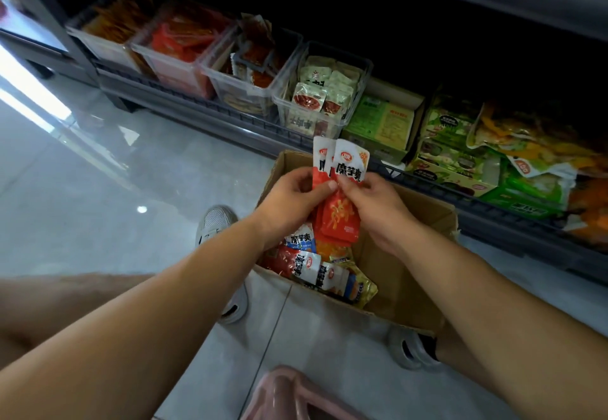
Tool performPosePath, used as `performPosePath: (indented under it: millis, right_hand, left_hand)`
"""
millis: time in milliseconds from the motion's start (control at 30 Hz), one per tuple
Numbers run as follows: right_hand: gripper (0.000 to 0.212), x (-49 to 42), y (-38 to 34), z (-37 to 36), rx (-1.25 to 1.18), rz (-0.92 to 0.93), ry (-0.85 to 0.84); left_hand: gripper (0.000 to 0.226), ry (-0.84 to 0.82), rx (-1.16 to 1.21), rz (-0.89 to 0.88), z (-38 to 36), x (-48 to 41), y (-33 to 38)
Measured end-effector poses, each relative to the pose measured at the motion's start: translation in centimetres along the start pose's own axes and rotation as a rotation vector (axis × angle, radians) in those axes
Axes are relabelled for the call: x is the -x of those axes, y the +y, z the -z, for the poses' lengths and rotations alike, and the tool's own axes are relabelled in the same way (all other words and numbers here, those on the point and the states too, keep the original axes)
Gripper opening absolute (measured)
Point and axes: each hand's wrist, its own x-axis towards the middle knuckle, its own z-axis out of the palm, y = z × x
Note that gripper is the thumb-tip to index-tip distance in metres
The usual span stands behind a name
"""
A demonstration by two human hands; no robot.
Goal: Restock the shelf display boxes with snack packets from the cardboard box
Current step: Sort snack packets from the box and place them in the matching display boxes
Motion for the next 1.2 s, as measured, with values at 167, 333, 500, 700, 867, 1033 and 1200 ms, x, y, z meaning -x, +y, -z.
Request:
performPosePath:
  millis: [167, 333, 500, 700, 867, 1033, 1200]
  right_hand:
    - [0.022, 1.4, -4.1, 0.3, -0.065, 0.091, -0.144]
    - [0.025, 1.3, -3.8, -0.8, -0.008, 0.087, -0.226]
    - [0.02, -3.1, 2.9, -0.3, 0.309, -0.102, -0.106]
    - [0.01, -6.3, 12.4, -2.3, 0.615, -0.316, -0.193]
    - [0.025, -7.3, 14.8, -4.4, 0.695, -0.203, -0.187]
    - [0.017, -8.0, 14.2, -4.4, 0.655, -0.147, -0.221]
    - [0.02, -7.7, 11.2, -1.6, 0.513, -0.125, -0.183]
  left_hand:
    - [0.018, 0.037, -0.036, -0.059, 1.0, -0.2, 3.1]
    - [0.036, 0.1, -0.097, -0.08, 3.0, 1.2, 1.8]
    - [0.034, 0.333, 0.0, -0.011, 7.2, 2.8, -1.2]
    - [0.033, 0.467, 0.029, 0.034, 10.1, 3.0, -3.0]
    - [0.033, 0.466, 0.051, 0.044, 10.0, 2.5, -3.3]
    - [0.036, 0.454, 0.054, 0.056, 9.3, 1.8, -3.2]
    - [0.04, 0.418, 0.037, 0.057, 8.3, 1.4, -2.9]
